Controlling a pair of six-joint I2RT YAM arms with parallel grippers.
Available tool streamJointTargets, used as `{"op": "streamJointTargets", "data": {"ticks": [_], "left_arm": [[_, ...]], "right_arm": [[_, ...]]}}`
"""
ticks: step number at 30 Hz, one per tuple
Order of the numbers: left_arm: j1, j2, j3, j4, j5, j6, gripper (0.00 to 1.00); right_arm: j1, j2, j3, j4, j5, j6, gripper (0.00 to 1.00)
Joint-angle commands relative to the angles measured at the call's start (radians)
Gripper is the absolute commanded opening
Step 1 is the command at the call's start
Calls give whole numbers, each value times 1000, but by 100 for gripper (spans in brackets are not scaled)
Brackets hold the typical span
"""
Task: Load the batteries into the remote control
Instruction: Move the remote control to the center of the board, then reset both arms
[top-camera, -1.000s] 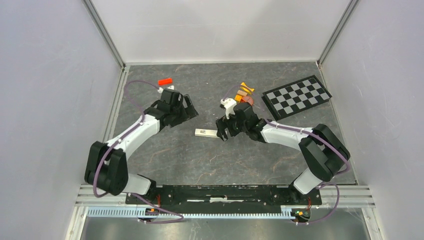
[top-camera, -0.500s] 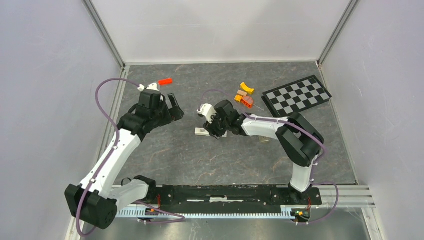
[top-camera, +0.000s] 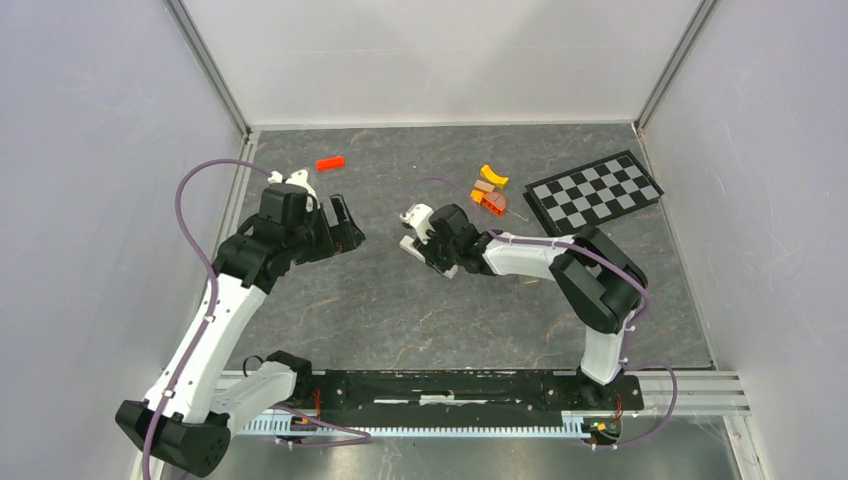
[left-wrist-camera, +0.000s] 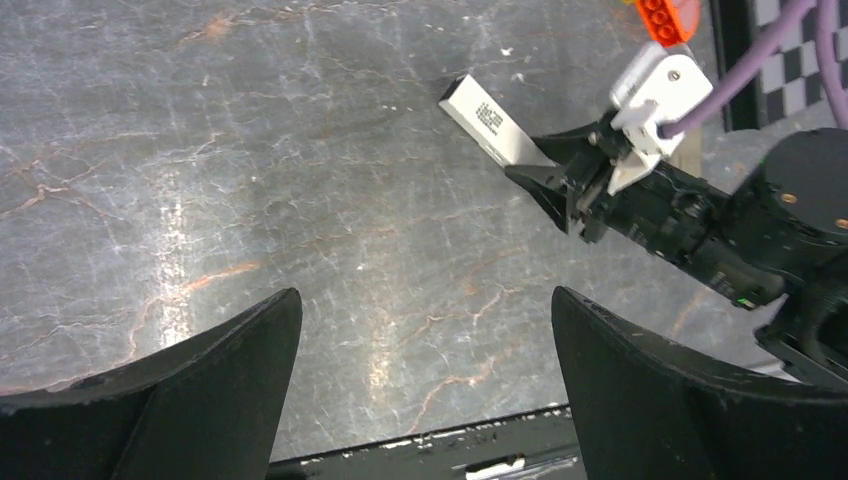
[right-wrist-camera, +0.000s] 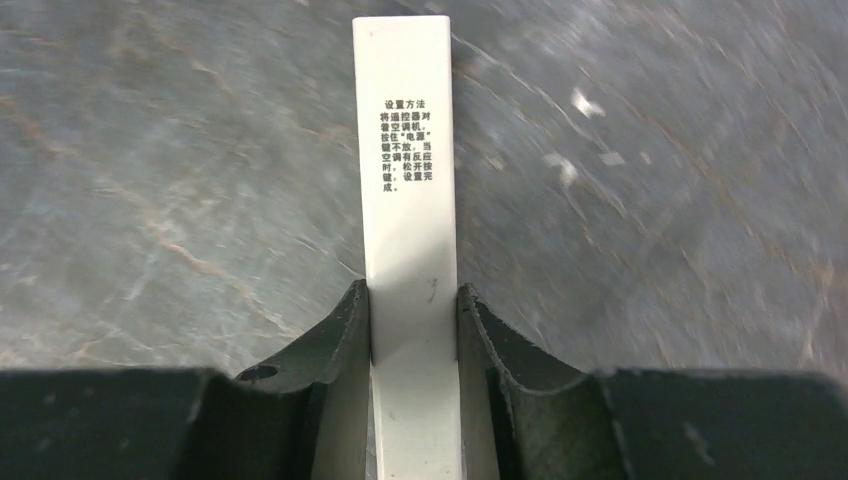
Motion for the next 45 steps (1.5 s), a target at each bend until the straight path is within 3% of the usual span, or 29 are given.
{"op": "streamJointTargets", "data": {"ticks": [1, 7, 13, 21, 27, 32, 37, 39, 45], "left_arm": [[7, 5, 89, -105, 131, 0, 100], [6, -30, 56, -115, 216, -21, 100], [7, -45, 60, -125, 325, 0, 100], [6, -104, 83, -201, 219, 28, 100], [6, -161, 166, -281, 130, 41, 100], [6, -258, 176, -319, 79, 29, 100], [7, -405, 210, -340, -47, 11, 100], [6, -455, 232, -362, -103, 13, 100], [6, -550, 304, -430, -215, 28, 100]], "right_arm": [[-38, -104, -88, 19, 232, 219, 22], [-125, -294, -293, 7, 388, 519, 23], [-179, -279, -333, -36, 355, 562, 36], [-192, -417, -349, -32, 346, 543, 76], [-196, -701, -355, -129, 372, 493, 83], [-195, -1027, -365, -322, 564, 467, 93], [-195, -1324, -277, -481, 717, 410, 93], [-195, -1410, -215, -550, 771, 403, 98], [-195, -1579, -128, -603, 900, 300, 98]]}}
